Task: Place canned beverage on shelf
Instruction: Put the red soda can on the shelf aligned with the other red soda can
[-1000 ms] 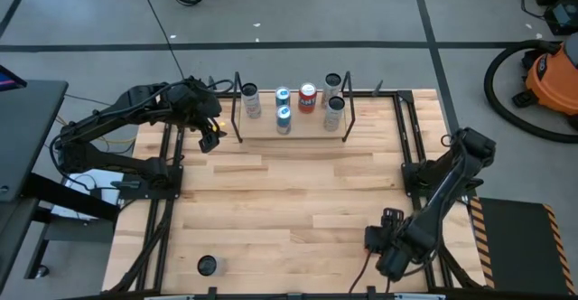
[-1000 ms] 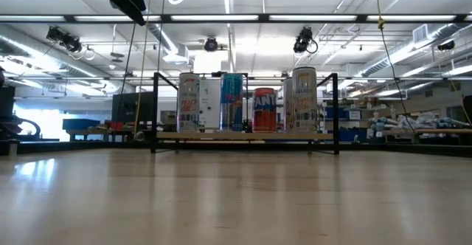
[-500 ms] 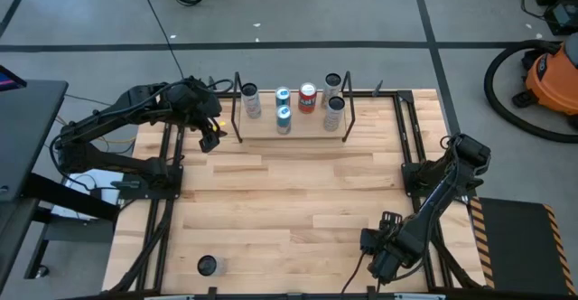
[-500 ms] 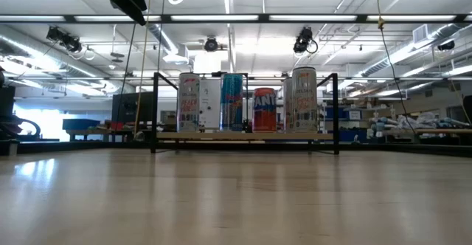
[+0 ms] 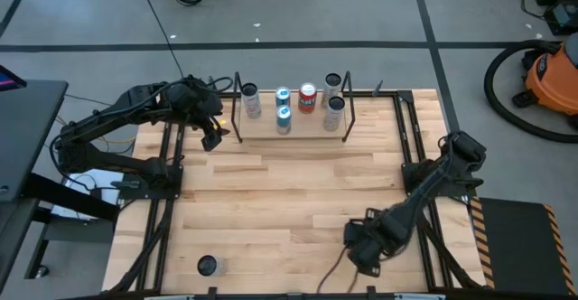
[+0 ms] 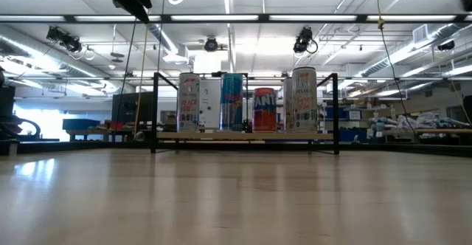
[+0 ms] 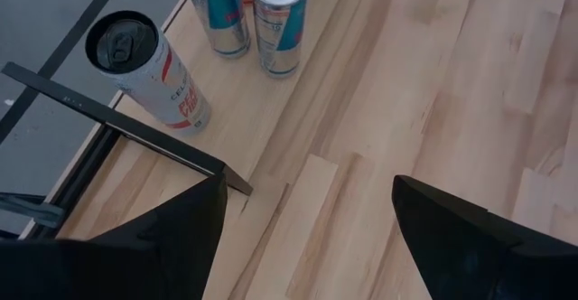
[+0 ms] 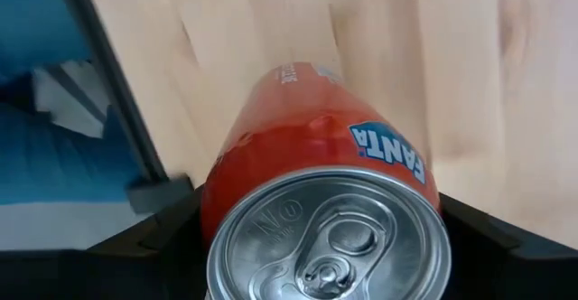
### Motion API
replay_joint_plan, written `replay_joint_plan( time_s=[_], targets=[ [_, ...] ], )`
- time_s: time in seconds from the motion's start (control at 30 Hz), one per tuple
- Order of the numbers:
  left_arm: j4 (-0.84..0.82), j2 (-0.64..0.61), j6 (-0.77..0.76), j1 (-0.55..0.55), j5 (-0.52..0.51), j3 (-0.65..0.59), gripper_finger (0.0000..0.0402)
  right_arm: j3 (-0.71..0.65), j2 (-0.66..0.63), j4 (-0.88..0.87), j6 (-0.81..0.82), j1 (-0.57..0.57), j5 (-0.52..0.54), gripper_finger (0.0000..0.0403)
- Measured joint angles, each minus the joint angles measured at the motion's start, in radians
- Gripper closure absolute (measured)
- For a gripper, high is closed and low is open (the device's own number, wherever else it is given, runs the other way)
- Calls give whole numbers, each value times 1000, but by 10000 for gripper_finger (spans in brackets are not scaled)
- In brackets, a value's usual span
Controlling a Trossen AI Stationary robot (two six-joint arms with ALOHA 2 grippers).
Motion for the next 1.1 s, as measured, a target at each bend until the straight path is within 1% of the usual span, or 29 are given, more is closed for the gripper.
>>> replay_joint_plan(
  time_s=[0.13, 0.23, 0.53, 0.63, 0.83, 0.97, 1.1],
  targets=[
    [0, 0, -17, 0, 0, 0, 86, 68, 0, -12, -141, -99, -1, 97],
    [-1, 0, -35, 0, 0, 0, 86, 125, -1, -60, -267, -188, 10, 97],
    [-18, 0, -52, 0, 0, 0, 86, 274, -2, -256, -639, -510, 118, 97],
    [-18, 0, -51, 0, 0, 0, 86, 308, -2, -291, -735, -615, 150, 97],
    [-17, 0, -51, 0, 0, 0, 86, 334, -2, -267, -884, -766, 165, 97],
    [-16, 0, -52, 0, 0, 0, 86, 334, -1, -236, -959, -829, 206, 97],
    [-15, 0, -52, 0, 0, 0, 86, 334, -1, -172, -1024, -880, 208, 97]
  ],
)
